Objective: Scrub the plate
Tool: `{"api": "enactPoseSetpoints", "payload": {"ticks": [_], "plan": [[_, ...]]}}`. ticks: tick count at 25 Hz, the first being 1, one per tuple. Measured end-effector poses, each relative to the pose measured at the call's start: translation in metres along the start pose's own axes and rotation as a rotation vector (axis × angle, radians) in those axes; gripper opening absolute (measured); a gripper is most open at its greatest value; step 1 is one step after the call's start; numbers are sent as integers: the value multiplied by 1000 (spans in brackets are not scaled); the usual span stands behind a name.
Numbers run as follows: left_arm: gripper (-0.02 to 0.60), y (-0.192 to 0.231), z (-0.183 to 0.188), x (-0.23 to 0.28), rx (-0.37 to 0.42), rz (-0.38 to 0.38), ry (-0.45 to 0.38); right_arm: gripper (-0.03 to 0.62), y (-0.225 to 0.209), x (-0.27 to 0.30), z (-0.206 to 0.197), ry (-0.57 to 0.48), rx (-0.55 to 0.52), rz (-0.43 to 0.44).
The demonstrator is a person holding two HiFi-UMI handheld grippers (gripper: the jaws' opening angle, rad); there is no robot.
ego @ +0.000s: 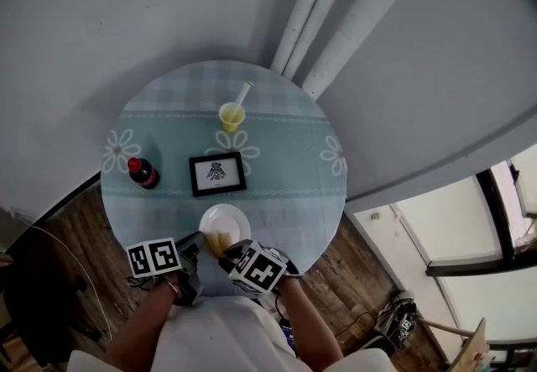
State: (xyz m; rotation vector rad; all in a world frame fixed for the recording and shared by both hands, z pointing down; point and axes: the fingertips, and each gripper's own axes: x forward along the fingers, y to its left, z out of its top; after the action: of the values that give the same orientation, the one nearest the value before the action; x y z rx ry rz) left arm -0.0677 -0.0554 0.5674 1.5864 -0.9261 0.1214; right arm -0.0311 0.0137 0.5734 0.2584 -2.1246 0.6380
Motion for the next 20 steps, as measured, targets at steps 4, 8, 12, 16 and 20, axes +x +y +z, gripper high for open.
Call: {"api": "enactPoseSetpoints", "payload": {"ticks": [4,8,12,16,20], "plan": [[17,2,-2,-1,-11,2,-4,64,4,-1,-7,14,2,6],[17,1,-1,0,-10,5,-7,64,5,-2,-13,17,10,-1],[17,2,-3,-1,-18,7,-9,64,7,-4,-19,24,23,-3],[17,3,-3,-1,-19,10,-8,64,6,-4,-26,27,40,-12],[17,6,-4,-1,-19,27,-2,64,4,-3,-37,48,55,-35]]}}
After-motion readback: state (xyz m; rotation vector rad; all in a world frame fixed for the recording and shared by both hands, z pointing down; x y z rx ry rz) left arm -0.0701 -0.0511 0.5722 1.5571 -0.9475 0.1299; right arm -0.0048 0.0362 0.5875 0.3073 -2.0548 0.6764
